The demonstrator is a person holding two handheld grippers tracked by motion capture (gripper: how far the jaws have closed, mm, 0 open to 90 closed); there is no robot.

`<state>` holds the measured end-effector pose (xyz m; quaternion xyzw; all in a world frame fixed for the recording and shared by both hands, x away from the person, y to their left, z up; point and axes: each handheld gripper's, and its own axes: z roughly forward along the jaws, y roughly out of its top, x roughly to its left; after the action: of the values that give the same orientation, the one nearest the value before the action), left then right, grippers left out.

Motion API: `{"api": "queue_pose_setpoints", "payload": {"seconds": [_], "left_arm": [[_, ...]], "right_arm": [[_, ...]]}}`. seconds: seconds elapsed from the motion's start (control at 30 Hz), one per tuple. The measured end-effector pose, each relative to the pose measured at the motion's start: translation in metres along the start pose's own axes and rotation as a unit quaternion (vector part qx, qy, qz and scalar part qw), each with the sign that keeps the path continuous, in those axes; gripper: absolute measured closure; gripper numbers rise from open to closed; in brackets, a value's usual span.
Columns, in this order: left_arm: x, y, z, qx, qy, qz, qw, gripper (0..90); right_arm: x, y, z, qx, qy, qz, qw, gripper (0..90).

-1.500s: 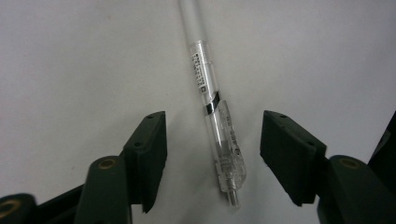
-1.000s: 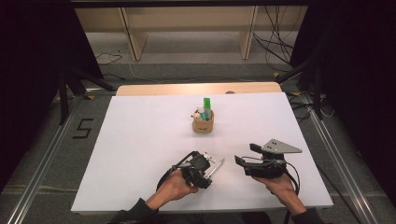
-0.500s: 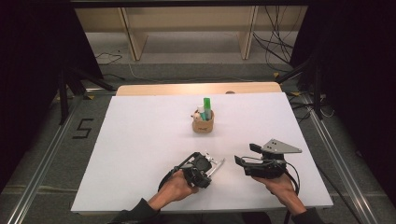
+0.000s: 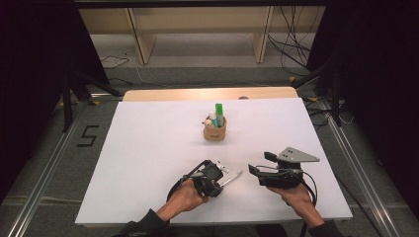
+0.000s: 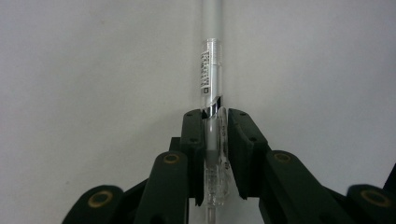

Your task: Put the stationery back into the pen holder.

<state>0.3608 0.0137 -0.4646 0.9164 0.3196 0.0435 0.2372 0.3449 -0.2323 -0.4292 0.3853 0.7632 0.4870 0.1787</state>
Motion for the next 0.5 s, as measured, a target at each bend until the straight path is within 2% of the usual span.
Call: {"api": "queue_pose_setpoints", "payload": {"seconds": [0.2,0.37,0.5], "left_arm": [[0.007,0.0,-0.007,-0.008,-0.009,-0.006,0.9999,76.7],[0.012,0.0,-0.011,-0.026,-0.02,-0.022,0.9992,76.8],[0.016,0.0,-0.017,-0.038,-0.021,-0.026,0.9987,76.8]], "right_arm": [[0.0,0.0,0.0,0.0,0.0,0.001,1.0,24.4],[0.0,0.0,0.0,-0.001,0.001,0.001,1.0,24.4],[0.0,0.0,0.0,0.0,0.001,0.004,1.0,24.4]]}}
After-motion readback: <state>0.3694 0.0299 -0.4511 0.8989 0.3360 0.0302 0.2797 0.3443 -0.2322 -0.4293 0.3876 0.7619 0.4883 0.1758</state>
